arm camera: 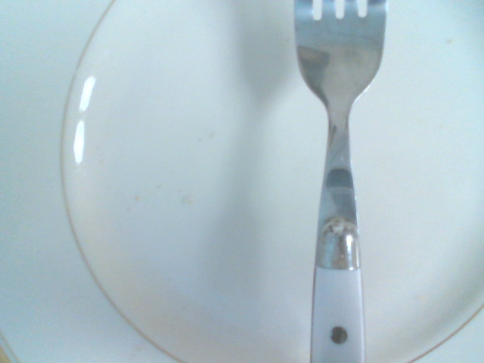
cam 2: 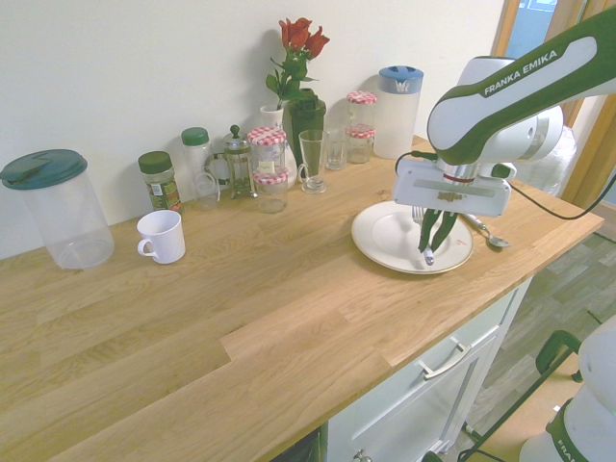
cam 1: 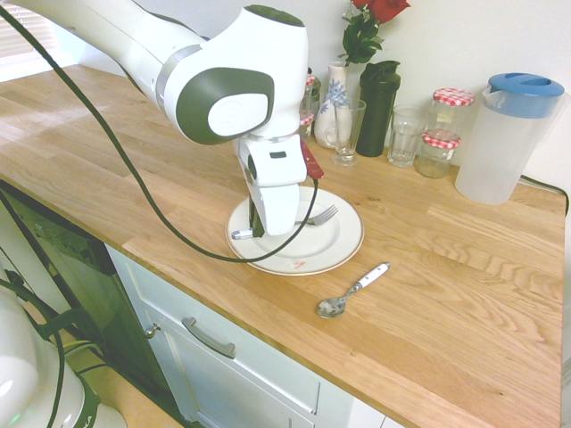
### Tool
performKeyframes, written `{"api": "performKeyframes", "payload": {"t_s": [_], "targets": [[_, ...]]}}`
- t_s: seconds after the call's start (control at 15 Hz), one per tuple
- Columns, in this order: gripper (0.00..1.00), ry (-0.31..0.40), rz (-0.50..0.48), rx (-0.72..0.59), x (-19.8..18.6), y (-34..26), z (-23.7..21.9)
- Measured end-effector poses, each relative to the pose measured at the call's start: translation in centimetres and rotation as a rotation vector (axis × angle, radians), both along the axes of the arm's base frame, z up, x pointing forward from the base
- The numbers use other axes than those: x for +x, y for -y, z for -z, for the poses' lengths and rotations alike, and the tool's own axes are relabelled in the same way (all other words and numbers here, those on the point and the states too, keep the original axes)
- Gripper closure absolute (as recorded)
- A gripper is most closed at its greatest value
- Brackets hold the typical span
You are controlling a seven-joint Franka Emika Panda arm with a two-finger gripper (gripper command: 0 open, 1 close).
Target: Put the fork into the plate
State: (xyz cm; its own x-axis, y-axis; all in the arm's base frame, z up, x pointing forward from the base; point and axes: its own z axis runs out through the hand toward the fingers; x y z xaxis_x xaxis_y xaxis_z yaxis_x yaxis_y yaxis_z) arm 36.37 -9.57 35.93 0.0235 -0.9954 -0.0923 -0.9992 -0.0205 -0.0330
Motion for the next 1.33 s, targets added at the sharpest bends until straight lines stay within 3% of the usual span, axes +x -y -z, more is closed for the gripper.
{"api": "performKeyframes", "payload": {"t_s": [0.27,0.67,0.73,1.33], "targets": [[1.00,-0.041,0.060,-0.032,0.3,0.0,-0.1],[1.00,-0.086,0.064,-0.032,2.0,0.1,1.3],[0.00,-0.090,0.061,-0.032,2.2,0.1,1.4],[0.00,-0.088,0.062,-0.029,2.7,0.2,1.3]]}}
